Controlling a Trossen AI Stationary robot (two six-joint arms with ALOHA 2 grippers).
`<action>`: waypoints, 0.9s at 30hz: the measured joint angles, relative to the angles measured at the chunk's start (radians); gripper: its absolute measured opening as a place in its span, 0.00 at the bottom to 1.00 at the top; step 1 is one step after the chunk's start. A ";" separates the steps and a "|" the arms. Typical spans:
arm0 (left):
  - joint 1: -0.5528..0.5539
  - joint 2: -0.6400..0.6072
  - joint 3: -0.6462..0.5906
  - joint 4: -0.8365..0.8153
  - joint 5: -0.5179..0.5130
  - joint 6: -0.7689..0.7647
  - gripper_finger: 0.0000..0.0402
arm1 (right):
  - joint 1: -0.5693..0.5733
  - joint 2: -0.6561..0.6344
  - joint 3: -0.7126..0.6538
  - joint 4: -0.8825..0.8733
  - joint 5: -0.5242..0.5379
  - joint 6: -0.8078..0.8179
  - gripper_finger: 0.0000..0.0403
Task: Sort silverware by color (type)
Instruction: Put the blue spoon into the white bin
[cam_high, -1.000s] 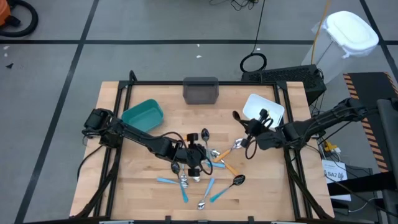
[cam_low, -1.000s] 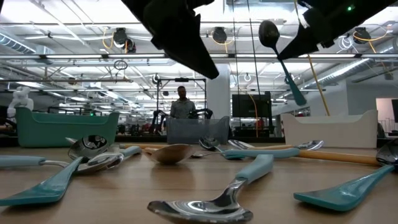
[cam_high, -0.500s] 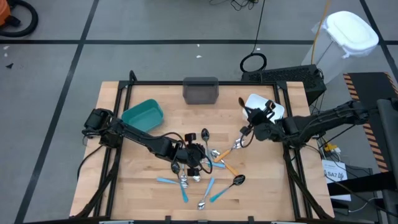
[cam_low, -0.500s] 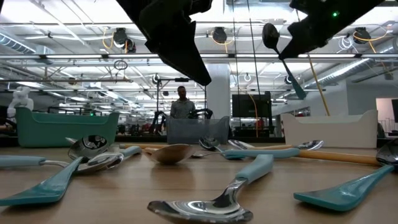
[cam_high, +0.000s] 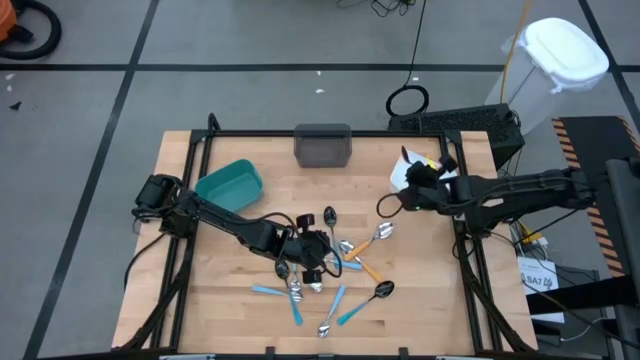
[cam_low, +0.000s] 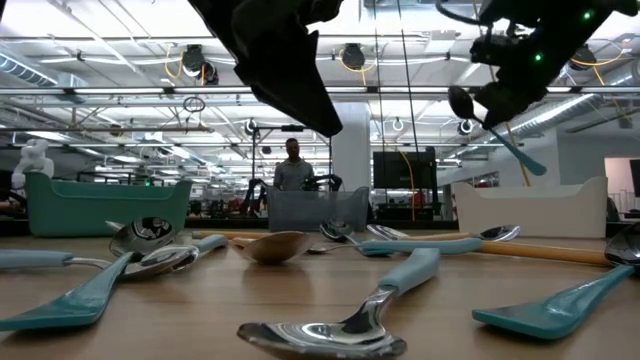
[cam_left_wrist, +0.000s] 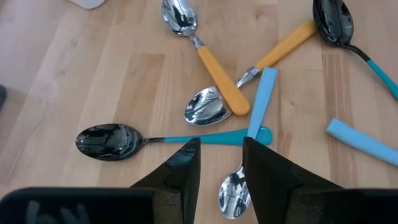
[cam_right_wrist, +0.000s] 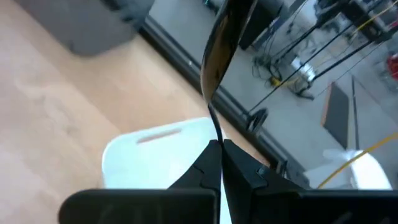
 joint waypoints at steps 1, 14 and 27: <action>0.000 0.000 0.000 0.000 0.000 0.000 0.30 | -0.004 0.008 0.000 -0.011 -0.007 0.006 0.00; 0.000 0.000 0.000 0.007 0.001 -0.001 0.30 | -0.009 0.146 0.000 -0.132 -0.013 0.133 0.00; 0.000 0.001 0.000 0.027 0.002 -0.009 0.30 | -0.008 0.276 0.000 -0.157 -0.015 0.185 0.00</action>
